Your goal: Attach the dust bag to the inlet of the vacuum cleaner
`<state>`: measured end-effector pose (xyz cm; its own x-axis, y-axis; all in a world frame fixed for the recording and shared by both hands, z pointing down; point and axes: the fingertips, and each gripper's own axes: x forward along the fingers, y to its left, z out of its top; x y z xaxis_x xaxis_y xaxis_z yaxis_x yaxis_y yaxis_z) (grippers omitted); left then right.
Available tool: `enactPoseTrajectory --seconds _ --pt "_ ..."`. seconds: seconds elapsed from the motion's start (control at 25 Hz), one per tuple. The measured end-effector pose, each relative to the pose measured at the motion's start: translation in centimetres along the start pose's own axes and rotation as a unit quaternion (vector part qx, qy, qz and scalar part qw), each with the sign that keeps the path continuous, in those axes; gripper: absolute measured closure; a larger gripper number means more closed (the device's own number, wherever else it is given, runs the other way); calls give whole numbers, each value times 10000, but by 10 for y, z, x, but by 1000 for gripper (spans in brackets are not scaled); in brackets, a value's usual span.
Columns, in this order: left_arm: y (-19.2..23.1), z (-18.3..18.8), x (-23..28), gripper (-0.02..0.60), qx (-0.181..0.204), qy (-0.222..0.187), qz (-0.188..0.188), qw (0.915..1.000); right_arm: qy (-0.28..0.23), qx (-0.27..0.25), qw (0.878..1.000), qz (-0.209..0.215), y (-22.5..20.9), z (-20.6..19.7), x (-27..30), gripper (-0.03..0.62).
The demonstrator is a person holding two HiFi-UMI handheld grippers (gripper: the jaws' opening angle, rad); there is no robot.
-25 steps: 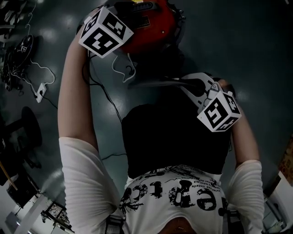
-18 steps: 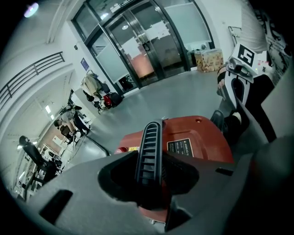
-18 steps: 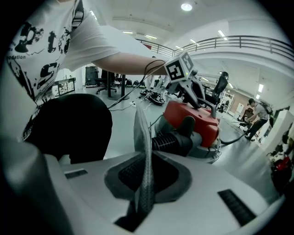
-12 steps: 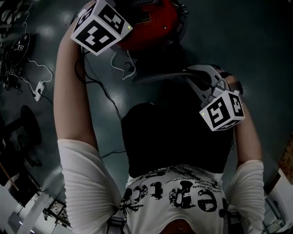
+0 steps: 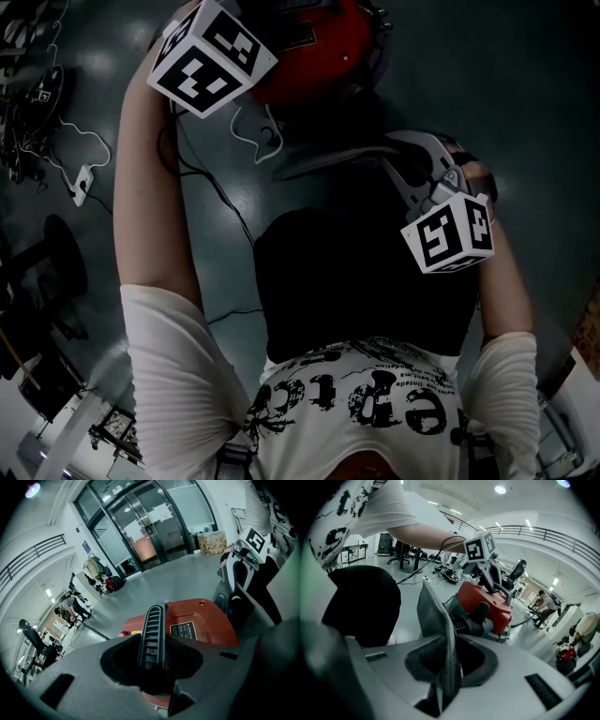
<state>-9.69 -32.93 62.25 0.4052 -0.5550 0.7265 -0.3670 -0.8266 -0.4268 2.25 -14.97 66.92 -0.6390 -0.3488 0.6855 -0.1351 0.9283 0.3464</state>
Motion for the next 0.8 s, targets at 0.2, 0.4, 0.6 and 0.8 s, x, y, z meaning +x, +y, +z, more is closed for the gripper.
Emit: enactPoseTrajectory --seconds 0.2,0.4,0.6,0.8 --pt "5 1 -2 451 31 -69 173 9998 -29 182 9990 -400 -3 1 0 540" --pt "10 0 -6 451 22 28 274 9996 8 243 9986 -471 -2 2 -1 539" --pt "10 1 -4 451 27 -23 218 9998 119 11 9991 -415 -3 0 0 539" --pt "10 1 -4 451 31 -21 214 9998 142 -50 9985 -522 -8 1 1 536"
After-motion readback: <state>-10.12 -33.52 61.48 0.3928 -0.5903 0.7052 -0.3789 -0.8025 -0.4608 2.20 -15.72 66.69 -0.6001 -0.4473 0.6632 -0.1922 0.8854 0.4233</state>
